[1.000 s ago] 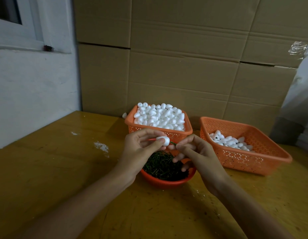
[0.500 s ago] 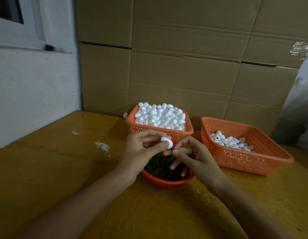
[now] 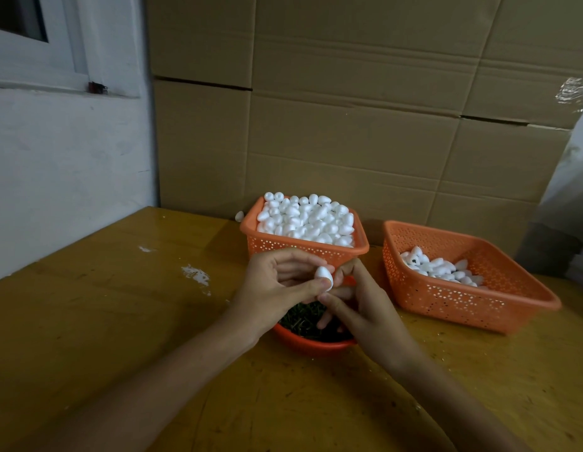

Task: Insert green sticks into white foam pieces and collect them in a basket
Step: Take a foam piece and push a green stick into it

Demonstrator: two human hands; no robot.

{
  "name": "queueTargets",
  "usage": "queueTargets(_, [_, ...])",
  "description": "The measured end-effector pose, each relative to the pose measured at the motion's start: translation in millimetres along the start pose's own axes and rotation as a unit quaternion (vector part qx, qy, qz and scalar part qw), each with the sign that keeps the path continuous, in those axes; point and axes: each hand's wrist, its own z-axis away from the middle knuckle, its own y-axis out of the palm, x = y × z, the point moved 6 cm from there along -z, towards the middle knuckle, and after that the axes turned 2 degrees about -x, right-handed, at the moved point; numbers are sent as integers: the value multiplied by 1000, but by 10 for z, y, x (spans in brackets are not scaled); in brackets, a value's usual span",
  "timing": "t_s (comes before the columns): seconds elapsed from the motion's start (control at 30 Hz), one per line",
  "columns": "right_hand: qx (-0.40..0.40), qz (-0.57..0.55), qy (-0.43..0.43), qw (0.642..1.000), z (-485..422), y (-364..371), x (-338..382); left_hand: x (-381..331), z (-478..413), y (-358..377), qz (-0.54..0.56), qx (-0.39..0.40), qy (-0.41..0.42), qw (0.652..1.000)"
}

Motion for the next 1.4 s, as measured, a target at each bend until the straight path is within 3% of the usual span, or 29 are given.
queueTargets(0.93, [-64,88,-69,992,73,32,126,-47,-24,-21,-65,18,38,997])
queueTargets(1.4, [-80,114,-58,989,92,50,129,-120,-5,49,-26,86,46,995])
